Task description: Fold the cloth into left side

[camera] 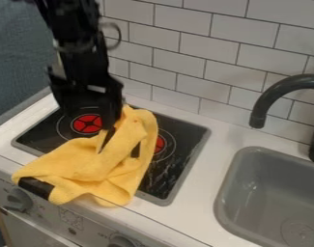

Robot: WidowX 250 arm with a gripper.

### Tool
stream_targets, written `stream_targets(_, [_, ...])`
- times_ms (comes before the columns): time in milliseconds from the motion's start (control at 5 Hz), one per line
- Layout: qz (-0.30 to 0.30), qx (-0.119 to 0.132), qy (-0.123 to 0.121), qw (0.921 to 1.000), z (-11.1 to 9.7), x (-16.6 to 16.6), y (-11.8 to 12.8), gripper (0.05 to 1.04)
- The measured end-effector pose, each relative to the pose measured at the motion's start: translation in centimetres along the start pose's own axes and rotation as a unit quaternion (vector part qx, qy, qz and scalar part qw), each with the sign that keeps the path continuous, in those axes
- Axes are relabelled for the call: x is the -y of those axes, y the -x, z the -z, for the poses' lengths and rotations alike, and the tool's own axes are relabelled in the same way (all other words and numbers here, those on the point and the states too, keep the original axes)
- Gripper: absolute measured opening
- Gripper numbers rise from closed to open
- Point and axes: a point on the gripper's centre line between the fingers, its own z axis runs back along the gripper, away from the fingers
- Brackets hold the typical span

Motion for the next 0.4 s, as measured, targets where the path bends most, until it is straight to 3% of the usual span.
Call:
stream_targets(200, [0.014, 0.036, 0.004, 0.9993, -2.45, 0.64, -0.43, 0.999])
stream_targets(400, [0.016, 0.039, 0.004, 0.9991, -2.63, 0.64, -0.56, 0.999])
